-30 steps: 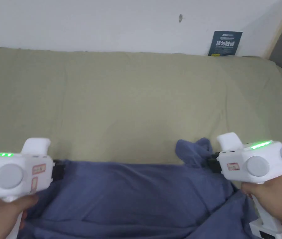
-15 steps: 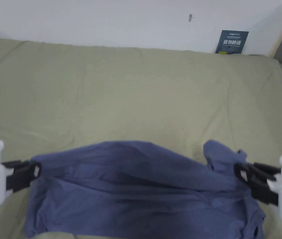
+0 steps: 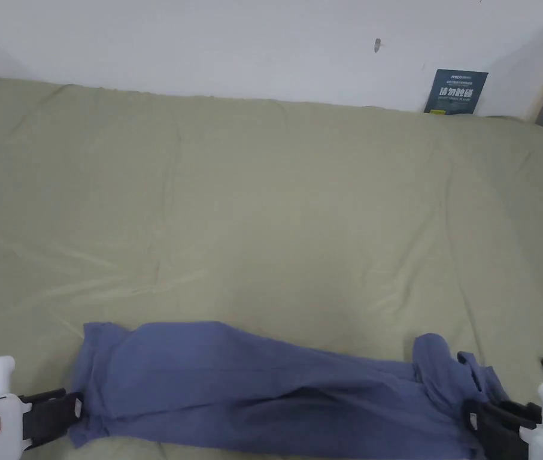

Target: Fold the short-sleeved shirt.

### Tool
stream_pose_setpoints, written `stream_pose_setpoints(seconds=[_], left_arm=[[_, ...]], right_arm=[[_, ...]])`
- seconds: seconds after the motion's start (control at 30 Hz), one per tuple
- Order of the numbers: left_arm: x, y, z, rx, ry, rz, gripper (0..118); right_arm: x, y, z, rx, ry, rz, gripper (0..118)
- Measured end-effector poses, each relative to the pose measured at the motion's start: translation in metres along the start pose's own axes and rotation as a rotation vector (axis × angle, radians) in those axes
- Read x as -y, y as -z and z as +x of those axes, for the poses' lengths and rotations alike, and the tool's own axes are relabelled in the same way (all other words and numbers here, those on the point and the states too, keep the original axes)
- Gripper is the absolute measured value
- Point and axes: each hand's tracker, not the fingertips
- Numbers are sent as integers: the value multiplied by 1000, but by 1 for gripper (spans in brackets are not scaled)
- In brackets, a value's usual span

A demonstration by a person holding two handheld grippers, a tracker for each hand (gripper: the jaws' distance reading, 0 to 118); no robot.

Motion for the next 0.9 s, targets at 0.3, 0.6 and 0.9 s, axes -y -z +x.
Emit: stream_pose_setpoints(seconds=[0.3, 0.6, 0.9], left_arm=[[9, -65, 13, 121, -56, 252, 118], [-19, -20, -34, 44, -64, 157, 2], [-29, 89, -110, 683, -410, -230, 118]], right_arm=[[1, -85, -33, -263, 207, 214, 116], [9, -94, -69, -308, 173, 210, 3], [14, -99, -72, -274, 215, 191, 3]])
